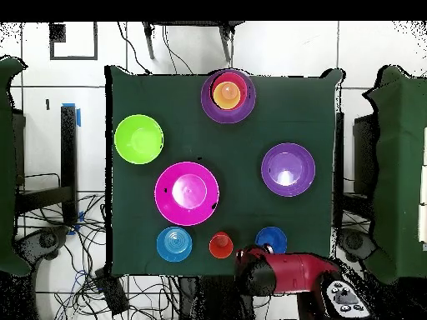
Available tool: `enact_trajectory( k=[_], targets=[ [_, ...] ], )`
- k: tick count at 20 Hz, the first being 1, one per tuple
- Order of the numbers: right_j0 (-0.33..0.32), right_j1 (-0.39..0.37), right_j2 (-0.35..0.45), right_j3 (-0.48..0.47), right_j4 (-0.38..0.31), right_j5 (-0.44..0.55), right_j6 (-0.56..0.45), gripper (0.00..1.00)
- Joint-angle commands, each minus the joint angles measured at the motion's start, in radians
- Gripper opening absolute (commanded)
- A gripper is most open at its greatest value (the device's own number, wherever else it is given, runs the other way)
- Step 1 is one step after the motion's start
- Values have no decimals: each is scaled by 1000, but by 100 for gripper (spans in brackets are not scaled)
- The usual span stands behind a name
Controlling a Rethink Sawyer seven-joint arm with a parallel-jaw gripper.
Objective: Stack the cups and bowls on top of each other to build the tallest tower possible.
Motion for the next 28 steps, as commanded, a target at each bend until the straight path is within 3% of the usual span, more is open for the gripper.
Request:
enact_trajectory(
  k=[1, 7, 11, 18, 28],
  targets=[
    [-3, -71, 290, -190, 41, 219, -165, 0],
    [-25, -79, 390, -299, 57, 350, -228, 0],
    [9, -95, 396, -375, 99, 502, -205, 0],
    [31, -104, 475, -538, 116, 722, -294, 0],
    [85, -19, 551, -826, 29, 894, -361, 0]
  ],
)
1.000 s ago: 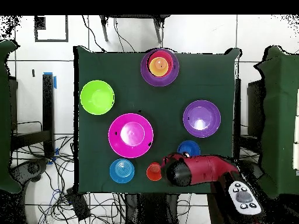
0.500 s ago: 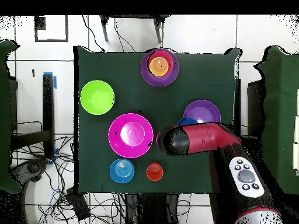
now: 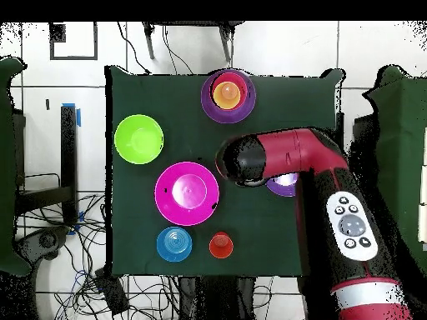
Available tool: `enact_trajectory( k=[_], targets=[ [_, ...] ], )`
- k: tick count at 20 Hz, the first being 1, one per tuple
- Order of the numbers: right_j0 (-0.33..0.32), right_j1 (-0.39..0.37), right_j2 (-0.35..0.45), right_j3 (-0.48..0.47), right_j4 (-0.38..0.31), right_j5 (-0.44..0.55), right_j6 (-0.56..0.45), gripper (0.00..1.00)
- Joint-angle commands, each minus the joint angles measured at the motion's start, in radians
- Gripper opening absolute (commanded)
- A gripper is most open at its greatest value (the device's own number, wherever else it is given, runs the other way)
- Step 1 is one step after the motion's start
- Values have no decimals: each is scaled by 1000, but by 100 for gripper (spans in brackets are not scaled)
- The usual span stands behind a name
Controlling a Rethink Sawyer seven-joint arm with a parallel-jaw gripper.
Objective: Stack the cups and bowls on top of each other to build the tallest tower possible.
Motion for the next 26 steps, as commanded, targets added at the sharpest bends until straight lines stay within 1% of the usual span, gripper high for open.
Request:
enact_trajectory(
  k=[1, 4, 6, 7, 10, 12, 13, 15, 18, 20, 25, 26],
  targets=[
    [63, 87, 152, -317, -56, 185, -358, 0],
    [75, 131, 173, -395, -49, 181, -334, 0],
    [95, 153, 179, -441, -61, 190, -331, 0],
    [108, 165, 178, -468, -61, 199, -311, 0],
    [141, 179, 158, -509, -61, 165, -207, 0],
    [157, 179, 153, -520, -65, 164, -202, 0],
    [168, 182, 148, -546, -67, 175, -194, 0],
    [182, 166, 136, -562, -68, 180, -184, 0],
    [197, 148, 118, -566, -78, 196, -199, 0],
    [211, 147, 109, -578, -91, 213, -228, 0],
    [227, 149, 81, -567, -109, 193, -224, 0],
    [227, 151, 83, -571, -104, 203, -225, 0]
  ],
)
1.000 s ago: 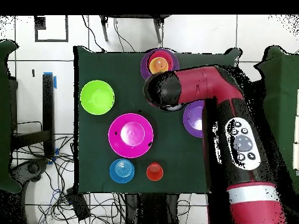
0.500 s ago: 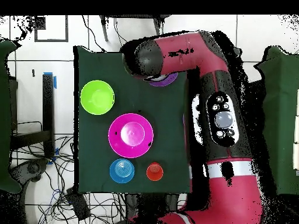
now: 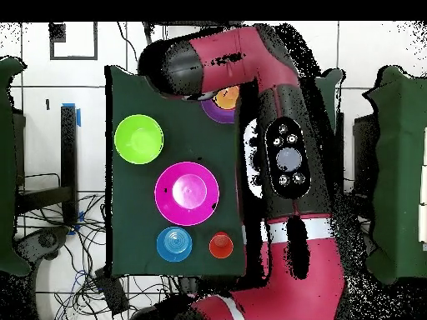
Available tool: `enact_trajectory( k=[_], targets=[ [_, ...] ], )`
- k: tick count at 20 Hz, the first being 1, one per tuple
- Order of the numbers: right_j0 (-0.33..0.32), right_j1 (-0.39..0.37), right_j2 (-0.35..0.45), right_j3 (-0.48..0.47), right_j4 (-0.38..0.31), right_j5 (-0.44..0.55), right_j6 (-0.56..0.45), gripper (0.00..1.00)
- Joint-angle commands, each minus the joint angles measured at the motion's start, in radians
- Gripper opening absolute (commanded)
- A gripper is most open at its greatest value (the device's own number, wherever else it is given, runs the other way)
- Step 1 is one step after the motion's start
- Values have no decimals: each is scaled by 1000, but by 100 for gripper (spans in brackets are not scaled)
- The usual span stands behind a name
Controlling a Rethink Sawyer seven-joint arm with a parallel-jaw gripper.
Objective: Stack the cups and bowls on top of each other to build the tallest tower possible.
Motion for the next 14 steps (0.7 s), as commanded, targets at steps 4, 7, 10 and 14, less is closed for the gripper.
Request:
enact_trajectory(
  k=[4, 7, 10, 14],
  targets=[
    [13, 49, -9, -45, -38, 162, -206, 0],
    [6, 58, -16, -23, -27, 140, -172, 0],
    [15, 53, -37, 5, -40, 132, -143, 0],
    [31, 60, -74, 34, -49, 143, -91, 0]
  ],
)
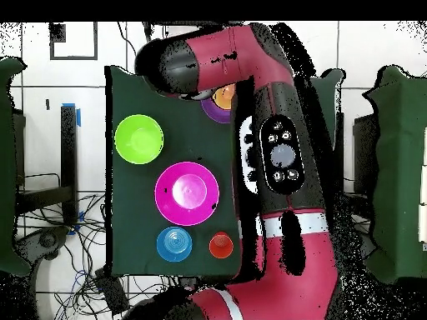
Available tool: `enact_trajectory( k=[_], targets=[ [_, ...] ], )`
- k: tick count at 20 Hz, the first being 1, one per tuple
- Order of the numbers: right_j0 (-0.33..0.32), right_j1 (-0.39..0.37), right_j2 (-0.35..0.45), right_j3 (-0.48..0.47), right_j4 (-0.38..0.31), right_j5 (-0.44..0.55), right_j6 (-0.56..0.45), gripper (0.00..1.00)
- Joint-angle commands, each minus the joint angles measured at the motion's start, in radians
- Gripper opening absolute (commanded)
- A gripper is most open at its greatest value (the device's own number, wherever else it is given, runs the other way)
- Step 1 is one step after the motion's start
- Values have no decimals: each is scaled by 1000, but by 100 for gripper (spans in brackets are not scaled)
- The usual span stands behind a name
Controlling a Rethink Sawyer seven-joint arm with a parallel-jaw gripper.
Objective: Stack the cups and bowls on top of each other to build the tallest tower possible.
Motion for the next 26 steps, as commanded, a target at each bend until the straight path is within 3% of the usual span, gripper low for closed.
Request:
enact_trajectory(
  k=[1, 11, 21, 26],
  targets=[
    [20, 36, -74, 69, -45, 119, -91, 0],
    [54, -14, -154, 164, -55, 94, -60, 0],
    [74, -55, -181, 183, -34, 90, -92, 0],
    [99, -25, -192, 161, -33, 81, -52, 0]
  ],
)
